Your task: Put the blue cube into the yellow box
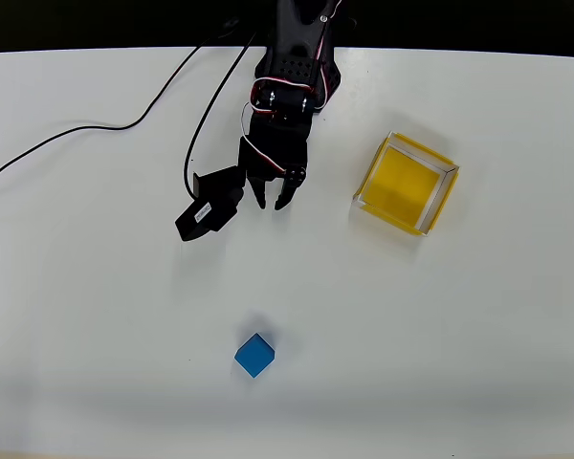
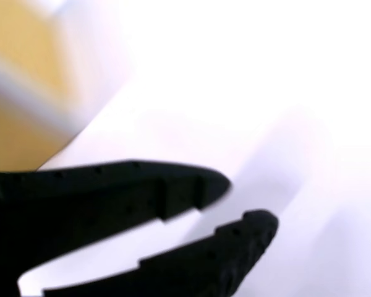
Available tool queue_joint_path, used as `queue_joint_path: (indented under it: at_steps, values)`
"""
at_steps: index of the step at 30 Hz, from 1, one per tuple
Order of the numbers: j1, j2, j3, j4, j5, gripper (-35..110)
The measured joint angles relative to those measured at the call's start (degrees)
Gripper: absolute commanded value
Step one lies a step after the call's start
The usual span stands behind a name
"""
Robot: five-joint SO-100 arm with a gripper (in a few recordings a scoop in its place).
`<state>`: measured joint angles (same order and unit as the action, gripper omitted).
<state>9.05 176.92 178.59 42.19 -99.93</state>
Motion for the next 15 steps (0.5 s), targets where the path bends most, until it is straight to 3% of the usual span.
queue_joint_path:
  at_steps: [5, 12, 15]
  values:
    - [3.9, -16.3, -1.2, -26.6, 2.6, 23]
    - [5.3, -37.2, -12.4, -41.0, 8.0, 21]
    - [5.4, -45.1, -18.3, -46.3, 10.5, 30]
